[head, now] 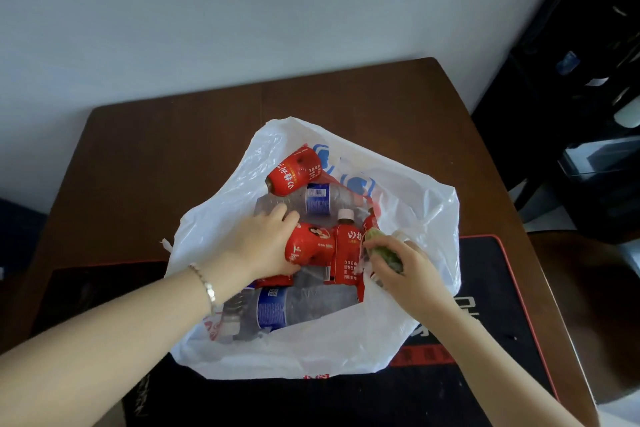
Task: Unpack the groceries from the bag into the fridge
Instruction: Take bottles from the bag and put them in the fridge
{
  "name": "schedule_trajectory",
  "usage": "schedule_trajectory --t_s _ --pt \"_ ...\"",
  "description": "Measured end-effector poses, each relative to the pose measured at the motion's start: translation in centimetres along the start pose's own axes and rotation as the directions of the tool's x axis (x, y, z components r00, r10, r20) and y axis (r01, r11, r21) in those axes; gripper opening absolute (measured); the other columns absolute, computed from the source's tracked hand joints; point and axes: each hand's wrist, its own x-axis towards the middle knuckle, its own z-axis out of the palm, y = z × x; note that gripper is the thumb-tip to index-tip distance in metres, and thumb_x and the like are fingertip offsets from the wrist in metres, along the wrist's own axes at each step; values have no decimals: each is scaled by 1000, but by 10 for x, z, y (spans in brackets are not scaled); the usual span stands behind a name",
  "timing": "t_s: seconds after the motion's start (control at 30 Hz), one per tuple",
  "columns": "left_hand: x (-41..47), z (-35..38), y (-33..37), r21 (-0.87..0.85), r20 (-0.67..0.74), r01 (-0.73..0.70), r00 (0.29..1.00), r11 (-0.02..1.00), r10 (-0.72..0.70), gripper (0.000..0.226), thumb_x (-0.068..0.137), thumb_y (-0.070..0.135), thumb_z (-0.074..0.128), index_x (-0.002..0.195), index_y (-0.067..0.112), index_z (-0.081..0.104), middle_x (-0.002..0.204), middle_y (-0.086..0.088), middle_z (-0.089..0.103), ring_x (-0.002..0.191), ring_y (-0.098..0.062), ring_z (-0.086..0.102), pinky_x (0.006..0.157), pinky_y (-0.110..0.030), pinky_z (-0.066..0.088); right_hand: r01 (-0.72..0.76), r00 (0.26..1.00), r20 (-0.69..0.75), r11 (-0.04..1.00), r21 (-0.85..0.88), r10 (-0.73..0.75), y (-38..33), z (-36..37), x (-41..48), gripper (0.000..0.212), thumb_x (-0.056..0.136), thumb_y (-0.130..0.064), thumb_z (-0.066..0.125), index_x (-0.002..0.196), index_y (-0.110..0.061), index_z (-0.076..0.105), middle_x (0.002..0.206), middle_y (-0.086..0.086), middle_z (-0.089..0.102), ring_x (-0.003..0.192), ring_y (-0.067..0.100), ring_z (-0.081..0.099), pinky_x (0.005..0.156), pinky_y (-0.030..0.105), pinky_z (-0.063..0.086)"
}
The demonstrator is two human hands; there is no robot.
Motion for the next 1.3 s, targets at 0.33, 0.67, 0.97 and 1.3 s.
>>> schedule_trajectory --t_s 0.33,0.67,0.97,1.3 --pt "-52 16 7 -490 -21 74 995 868 -97 79 60 43 83 129 22 49 134 4 50 122 -16 47 104 -29 35 29 999 -21 999 -26 -29 5 11 7 27 93 -29 50 89 -56 49 103 -9 53 93 5 52 87 21 48" --pt "-47 13 51 -687 -254 152 866 711 -431 41 66 38 81 75 19 46 89 2 54 81 -10 51 62 -5 33 23 998 51 1000 21 -24 10 10 0 18 95 -34 47 101 -50 51 111 -5 55 101 8 54 87 20 47" --pt "-53 24 32 -533 -142 244 918 810 -369 35 81 59 56 80 26 43 93 6 61 80 -10 61 68 -16 50 33 999 24 992 -119 -30 -7 8 -11 17 93 -34 51 107 -44 52 105 -4 53 90 8 56 76 13 50" --pt "-26 -38 30 -298 -420 -270 899 916 128 28 91 32 57 68 18 47 81 5 53 66 -10 52 52 -8 23 -54 932 -362 986 -159 -7 -59 -3 -67 21 91 -30 55 102 -48 53 106 -10 53 90 6 56 73 11 50"
